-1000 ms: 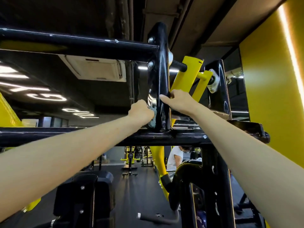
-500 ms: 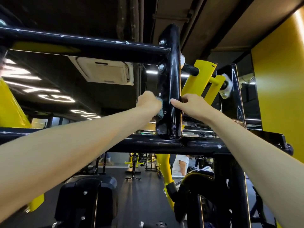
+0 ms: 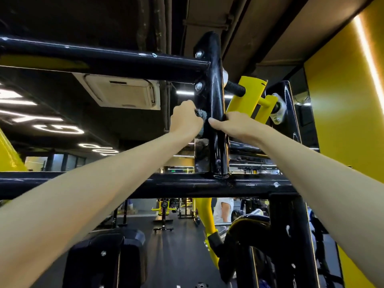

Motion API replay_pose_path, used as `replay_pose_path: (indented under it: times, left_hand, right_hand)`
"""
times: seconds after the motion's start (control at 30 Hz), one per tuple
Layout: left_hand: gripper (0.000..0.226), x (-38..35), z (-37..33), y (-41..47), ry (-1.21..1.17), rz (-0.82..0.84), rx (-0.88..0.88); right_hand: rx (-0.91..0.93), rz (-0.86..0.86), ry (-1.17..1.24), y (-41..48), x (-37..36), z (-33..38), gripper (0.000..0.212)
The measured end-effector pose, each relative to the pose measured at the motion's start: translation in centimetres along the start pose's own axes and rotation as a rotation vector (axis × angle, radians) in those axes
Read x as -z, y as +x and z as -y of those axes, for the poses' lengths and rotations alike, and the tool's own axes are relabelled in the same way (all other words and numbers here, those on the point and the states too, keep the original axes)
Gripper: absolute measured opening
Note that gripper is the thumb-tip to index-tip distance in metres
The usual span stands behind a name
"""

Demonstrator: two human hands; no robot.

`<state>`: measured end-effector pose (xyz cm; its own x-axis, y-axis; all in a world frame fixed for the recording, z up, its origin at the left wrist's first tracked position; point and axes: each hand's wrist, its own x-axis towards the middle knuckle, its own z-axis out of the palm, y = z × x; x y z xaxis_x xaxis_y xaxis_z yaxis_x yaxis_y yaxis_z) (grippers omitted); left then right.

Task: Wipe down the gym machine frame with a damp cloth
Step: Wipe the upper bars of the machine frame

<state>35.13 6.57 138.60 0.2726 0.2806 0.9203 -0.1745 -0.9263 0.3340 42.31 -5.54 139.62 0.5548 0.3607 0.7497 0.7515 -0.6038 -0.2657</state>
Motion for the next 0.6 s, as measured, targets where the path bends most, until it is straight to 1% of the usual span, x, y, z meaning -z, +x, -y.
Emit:
replay_pose_path:
  times: [0.07, 0.13, 0.23, 0.3, 0.33, 0.4, 0.47, 0.5, 0.57, 0.6]
  left_hand:
    - [0.023, 0.3, -0.1, 0.8, -0.038, -0.035, 0.047]
    - [0.021, 0.4, -0.1, 0.9, -0.035, -0.002, 0.058]
    - [0.014, 0.2, -0.1, 0.3, -0.007, 0.080, -0.049]
    - [0.009, 0.3, -0.1, 0.5, -0.016, 0.048, -0.114]
    - [0.010, 0.3, 0.2, 0.7, -0.021, 0.009, -0.110]
    - [0.015, 0.2, 0.9, 1.5, -0.029, -0.046, -0.035]
    - [0.016, 0.1, 1.6, 1.5, -0.027, -0.019, 0.040]
    - [0.013, 0.0, 1.7, 1.3, -0.021, 0.012, 0.022]
    - [0.009, 0.1, 1.3, 0.9, -0.017, 0.070, -0.093]
    - [0.011, 0.4, 1.0, 0.7, -0.012, 0.083, -0.153]
  right_hand:
    - [0.008, 0.007, -0.001, -0.2, -0.1, -0.2, 0.083]
    - [0.000, 0.000, -0.012, -0.4, -0.1, -0.2, 0.085]
    - [0.012, 0.033, -0.030, -0.7, 0.5, 0.1, 0.079]
    - [0.027, 0.041, -0.044, -0.9, 0.6, 0.1, 0.075]
    - [0.035, 0.036, -0.054, -0.9, 0.5, 0.1, 0.076]
    - [0.038, 0.021, -0.074, -1.0, 0.4, 0.0, 0.079]
    - [0.038, 0.016, -0.079, -1.0, 0.4, 0.0, 0.081]
    - [0.038, 0.020, -0.078, -1.0, 0.5, 0.1, 0.081]
    - [0.043, 0.018, -0.076, -1.1, 0.8, 0.2, 0.077]
    - [0.048, 0.017, -0.077, -1.2, 0.8, 0.3, 0.074]
